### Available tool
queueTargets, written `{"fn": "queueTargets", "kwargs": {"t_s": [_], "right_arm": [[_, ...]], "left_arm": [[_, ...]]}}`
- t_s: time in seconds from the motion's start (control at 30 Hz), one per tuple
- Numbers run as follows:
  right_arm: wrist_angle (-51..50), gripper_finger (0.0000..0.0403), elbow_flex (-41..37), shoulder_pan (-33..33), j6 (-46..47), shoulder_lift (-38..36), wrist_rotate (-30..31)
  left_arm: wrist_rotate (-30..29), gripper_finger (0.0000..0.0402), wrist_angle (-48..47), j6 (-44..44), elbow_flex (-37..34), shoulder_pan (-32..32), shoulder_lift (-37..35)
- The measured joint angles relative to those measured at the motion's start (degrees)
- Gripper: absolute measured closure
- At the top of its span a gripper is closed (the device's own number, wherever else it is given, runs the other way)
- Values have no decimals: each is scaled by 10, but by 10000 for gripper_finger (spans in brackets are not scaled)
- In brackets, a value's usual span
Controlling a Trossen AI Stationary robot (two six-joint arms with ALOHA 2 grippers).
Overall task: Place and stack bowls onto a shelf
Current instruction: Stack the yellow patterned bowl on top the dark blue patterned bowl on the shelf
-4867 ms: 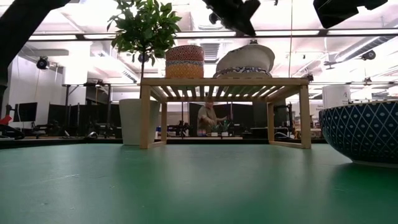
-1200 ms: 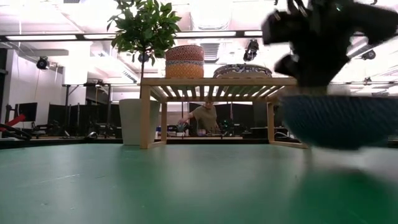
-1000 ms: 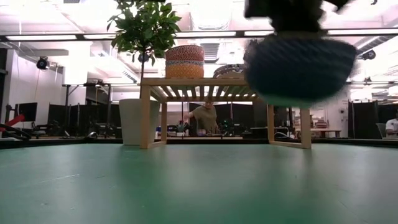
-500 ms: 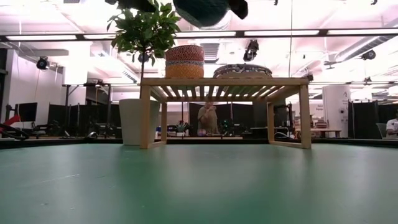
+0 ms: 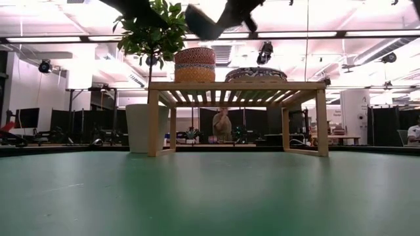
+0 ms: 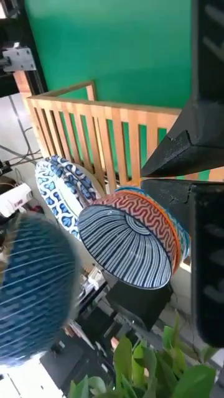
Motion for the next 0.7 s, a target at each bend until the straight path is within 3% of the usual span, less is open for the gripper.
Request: {"fn": "queueTargets", "kwargs": {"t_s": [0.1, 0.4, 0.7], "right_arm": [[-27, 390, 38, -8, 0, 40, -3], [-103, 390, 135, -18, -2, 127, -1], [-151, 369, 168, -18, 5, 152, 2]], "left_arm": [[29, 402, 2, 0, 0, 27, 0], [35, 402, -6, 29, 0, 69, 0], [34, 402, -5, 26, 0, 92, 0]]}}
